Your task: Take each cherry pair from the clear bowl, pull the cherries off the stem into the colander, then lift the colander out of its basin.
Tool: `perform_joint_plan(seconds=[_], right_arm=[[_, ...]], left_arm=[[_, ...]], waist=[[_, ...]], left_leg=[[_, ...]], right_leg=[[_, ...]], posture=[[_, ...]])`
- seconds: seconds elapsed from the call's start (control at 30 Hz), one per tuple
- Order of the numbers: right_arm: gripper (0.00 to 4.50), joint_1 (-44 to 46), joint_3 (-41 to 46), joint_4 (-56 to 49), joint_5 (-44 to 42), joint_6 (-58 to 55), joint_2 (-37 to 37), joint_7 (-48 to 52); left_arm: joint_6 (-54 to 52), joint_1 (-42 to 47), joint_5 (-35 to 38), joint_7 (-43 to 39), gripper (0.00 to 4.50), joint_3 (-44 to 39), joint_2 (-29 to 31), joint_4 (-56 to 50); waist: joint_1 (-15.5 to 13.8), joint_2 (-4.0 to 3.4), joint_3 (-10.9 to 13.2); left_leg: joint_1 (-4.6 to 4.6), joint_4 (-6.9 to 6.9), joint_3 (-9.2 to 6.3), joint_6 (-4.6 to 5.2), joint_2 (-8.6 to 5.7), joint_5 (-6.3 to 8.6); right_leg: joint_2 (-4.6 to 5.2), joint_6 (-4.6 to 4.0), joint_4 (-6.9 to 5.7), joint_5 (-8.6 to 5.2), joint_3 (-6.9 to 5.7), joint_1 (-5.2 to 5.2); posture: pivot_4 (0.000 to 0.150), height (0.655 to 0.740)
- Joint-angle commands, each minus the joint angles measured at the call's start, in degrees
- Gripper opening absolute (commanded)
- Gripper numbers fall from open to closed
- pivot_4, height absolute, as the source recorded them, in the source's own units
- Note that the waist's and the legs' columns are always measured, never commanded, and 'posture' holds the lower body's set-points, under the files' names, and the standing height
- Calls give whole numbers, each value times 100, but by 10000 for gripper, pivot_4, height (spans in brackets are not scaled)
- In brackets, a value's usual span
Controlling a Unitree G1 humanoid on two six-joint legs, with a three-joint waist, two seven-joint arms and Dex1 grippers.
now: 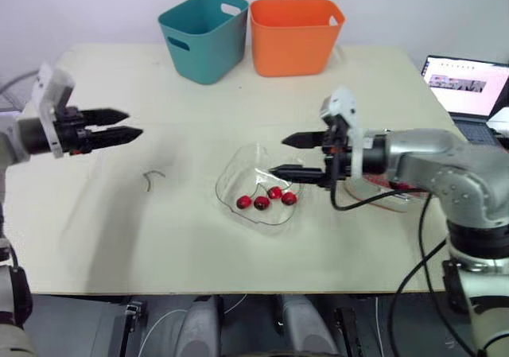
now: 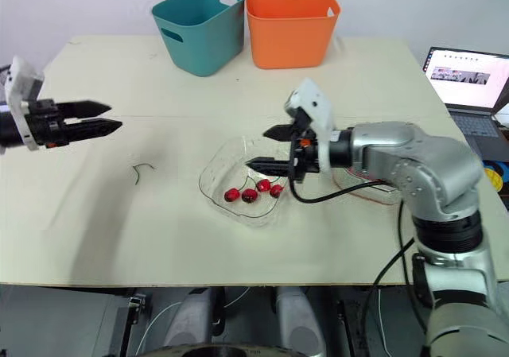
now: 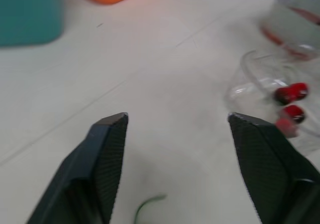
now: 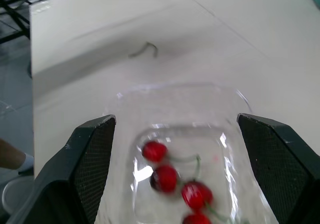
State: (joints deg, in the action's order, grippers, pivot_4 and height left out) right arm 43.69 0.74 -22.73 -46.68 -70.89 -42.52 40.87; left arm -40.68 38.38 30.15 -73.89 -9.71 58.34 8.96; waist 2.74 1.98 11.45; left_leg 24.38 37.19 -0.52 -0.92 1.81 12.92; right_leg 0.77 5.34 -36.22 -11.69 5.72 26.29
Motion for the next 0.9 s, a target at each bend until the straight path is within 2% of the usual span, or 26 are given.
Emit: perform_joint_plan(seconds=[0.03,0.1,0.27,0.47,0.63,0.73,0.83,0.9], right_arm=[[42280,766,342,353,-552,-1446,199,-264],[42280,1101,338,502,-704,-2077,384,-328],[42280,1554,-346,1028,-971,-2161,697,-1007],[42280,1830,-1383,1052,-493,-2139,1012,-1210],[42280,1916,-2054,967,-196,-1973,1003,-920],[35544,1982,-2499,1038,59,-1772,1005,-734],[25362,2081,-3197,993,545,-1207,777,-384],[25362,2155,-3664,970,965,-717,610,-122]], left_arm=[[-272,-6,354,-121,44520,209,-53,-983],[-376,-24,460,-96,44520,286,-122,-1275],[-440,-178,577,-198,44520,567,-112,-1921],[-266,-526,497,-206,44520,671,-43,-2200],[-395,-616,611,-35,44520,644,-49,-2435],[-490,-573,664,90,45000,668,-96,-2545],[-581,-545,729,193,45000,670,-128,-2650],[-621,-562,768,227,45000,661,-110,-2716]], waist=[[72,0,0],[128,-1,1],[147,-2,1],[132,-2,1],[120,-2,1],[131,-2,1],[135,-2,1],[134,-2,1]], left_leg=[[-1,-1,1,0,1,0],[-5,-2,1,0,4,0],[-9,-10,-2,4,8,2],[0,-6,-2,4,6,2],[3,-4,-3,3,5,2],[3,-4,-2,3,5,2],[2,-4,-3,4,5,2],[2,-4,-2,3,5,2]], right_leg=[[-4,-2,-2,1,2,3],[-9,-3,-12,3,4,5],[-17,13,-17,11,4,10],[-14,5,-11,6,4,13],[-13,-2,-10,2,3,13],[-12,-2,-7,2,4,12],[-13,-1,-8,2,3,13],[-13,0,-8,2,3,14]], posture=[[1500,7400],[1500,7400],[1500,7400],[1500,7400],[1500,7400],[1500,7400],[1500,7400],[1500,7400]])
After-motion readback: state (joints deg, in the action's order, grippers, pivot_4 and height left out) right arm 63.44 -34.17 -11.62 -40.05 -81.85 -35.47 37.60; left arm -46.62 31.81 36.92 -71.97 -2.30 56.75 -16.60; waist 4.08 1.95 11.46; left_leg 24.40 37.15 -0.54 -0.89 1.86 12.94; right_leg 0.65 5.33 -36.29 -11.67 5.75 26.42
